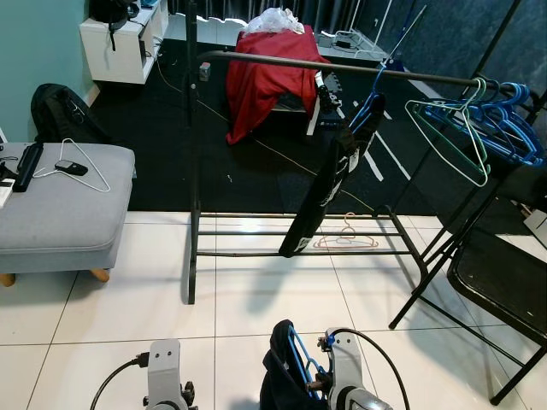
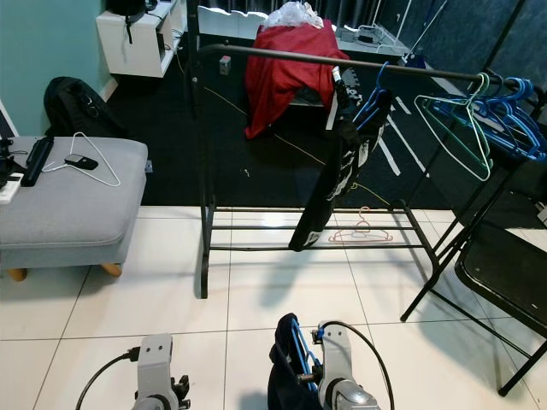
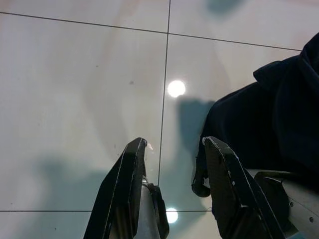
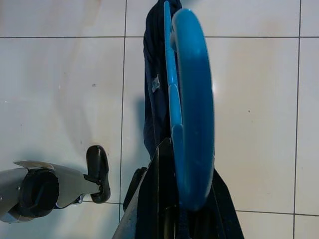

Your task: Hang hanger

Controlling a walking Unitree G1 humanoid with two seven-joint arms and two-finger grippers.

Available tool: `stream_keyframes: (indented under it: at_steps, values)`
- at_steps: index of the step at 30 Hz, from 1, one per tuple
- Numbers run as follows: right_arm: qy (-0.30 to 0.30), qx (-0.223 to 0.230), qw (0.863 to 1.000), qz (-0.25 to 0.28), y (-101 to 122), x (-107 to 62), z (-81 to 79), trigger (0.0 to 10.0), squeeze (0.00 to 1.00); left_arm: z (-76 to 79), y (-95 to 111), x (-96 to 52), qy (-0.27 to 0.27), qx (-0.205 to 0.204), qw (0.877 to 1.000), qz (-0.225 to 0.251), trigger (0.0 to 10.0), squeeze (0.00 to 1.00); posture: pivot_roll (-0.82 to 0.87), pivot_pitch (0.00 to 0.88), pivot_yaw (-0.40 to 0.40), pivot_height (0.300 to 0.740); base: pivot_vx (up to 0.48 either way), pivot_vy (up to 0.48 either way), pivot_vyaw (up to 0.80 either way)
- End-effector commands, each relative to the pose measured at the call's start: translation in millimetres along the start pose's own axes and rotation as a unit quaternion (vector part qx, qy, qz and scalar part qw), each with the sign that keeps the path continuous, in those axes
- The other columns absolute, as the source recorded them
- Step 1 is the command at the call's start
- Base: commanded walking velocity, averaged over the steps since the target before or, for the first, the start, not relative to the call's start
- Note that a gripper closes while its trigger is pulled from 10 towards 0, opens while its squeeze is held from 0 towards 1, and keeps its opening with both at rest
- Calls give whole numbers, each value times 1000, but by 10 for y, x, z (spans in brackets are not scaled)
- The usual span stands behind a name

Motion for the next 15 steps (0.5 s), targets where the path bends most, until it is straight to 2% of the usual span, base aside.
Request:
stream_keyframes:
  at_steps: [1, 6, 8, 10, 11, 12, 15]
  values:
    - [2, 0, 1000, -9, -34, 3, -21, 10000, 0, 52, -26, -6, -8, 5, 1000, -6, 10000, 0, -24, 46, -146, 740, 0, 0, 0]
    - [-14, -2, 1000, -1, 1, -3, 43, 10000, 0, 68, -44, -12, -10, 8, 1000, -8, 10000, 0, -37, 43, -143, 740, 0, 0, 0]
    - [-19, 15, 1000, 15, 61, -7, 83, 10000, 0, 57, -38, -6, -9, 6, 1000, -10, 10000, 0, -40, 41, -136, 740, 0, 0, 0]
    - [-23, 65, 997, 36, 157, 4, 84, 10000, 0, 22, -16, 8, -8, 4, 1000, -12, 10000, 0, -34, 30, -109, 740, 0, 0, 0]
    - [-24, 77, 996, 40, 179, 7, 81, 10000, 0, 13, -10, 11, -8, 3, 1000, -13, 10000, 0, -34, 30, -109, 740, 0, 0, 0]
    - [-20, 82, 995, 51, 237, 20, 39, 10000, 0, -25, 19, 23, -8, 13, 1000, -12, 10000, 0, -30, 26, -65, 740, 0, 0, 0]
    - [-11, 69, 996, 59, 288, 34, -31, 10000, 0, -83, 64, 37, -6, 27, 1000, -8, 10000, 0, -23, 33, -50, 740, 0, 0, 0]
Point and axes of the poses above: a point about 5 cm out from each wrist's last joint towards the gripper, its own x axis pointing out of the wrist towards the gripper, its own y axis along the axis of the wrist's last joint, z = x × y, the point moved 4 cm from there along x, pointing out of the wrist towards the gripper, and after that the axes turned 2 degrees about x, right-handed, at the moved point
